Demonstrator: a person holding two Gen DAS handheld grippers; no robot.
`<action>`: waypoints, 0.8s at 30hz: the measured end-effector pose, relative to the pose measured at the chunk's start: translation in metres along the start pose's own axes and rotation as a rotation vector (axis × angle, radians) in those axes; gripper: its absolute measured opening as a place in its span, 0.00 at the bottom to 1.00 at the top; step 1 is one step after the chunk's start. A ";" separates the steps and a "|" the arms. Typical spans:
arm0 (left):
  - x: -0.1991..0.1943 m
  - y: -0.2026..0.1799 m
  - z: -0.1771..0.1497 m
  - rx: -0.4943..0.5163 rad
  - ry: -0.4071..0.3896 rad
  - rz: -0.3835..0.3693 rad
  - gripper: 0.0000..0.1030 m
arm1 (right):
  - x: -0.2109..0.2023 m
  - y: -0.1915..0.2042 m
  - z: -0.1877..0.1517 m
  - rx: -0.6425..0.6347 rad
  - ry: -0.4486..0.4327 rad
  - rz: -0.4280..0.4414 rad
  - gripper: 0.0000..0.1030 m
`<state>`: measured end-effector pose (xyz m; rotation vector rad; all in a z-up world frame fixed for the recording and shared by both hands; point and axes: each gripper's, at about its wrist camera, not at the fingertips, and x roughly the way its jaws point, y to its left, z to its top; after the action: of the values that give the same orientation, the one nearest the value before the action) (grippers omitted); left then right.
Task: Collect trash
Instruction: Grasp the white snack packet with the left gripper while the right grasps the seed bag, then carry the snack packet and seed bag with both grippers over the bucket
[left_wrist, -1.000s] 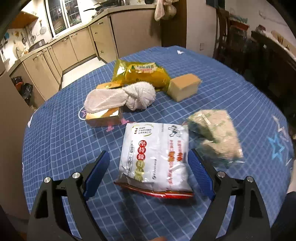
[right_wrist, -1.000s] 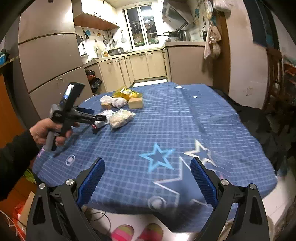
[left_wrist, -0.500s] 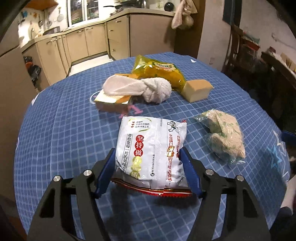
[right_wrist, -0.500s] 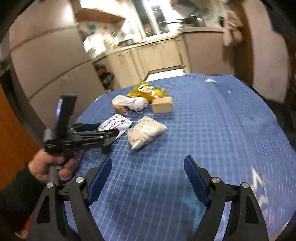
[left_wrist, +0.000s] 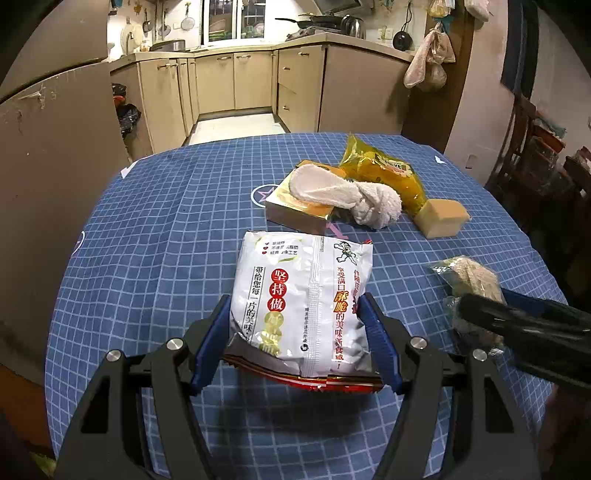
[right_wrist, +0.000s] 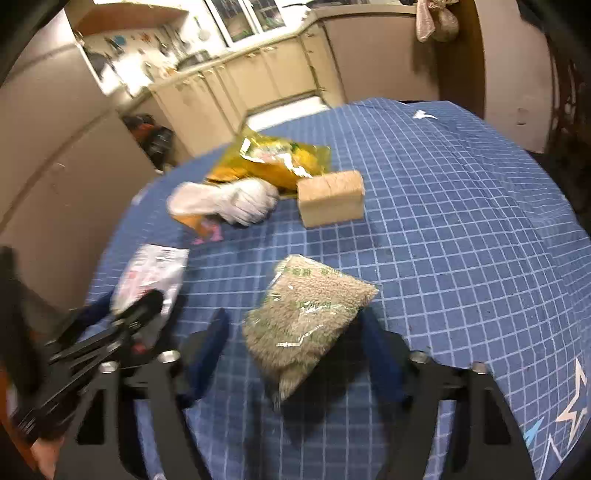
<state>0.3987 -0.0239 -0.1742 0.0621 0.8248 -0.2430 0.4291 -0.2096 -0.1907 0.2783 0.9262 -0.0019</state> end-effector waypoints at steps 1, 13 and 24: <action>0.001 0.001 0.004 -0.001 -0.001 0.002 0.63 | 0.003 0.004 0.001 -0.012 -0.011 -0.022 0.62; -0.042 -0.017 -0.015 -0.001 -0.143 0.086 0.63 | -0.020 0.007 -0.023 -0.167 -0.183 -0.029 0.36; -0.115 -0.032 -0.036 -0.051 -0.316 0.143 0.63 | -0.130 0.005 -0.070 -0.294 -0.529 -0.102 0.34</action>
<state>0.2899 -0.0275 -0.1127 0.0329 0.5091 -0.0930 0.2963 -0.2036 -0.1266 -0.0463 0.4043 -0.0319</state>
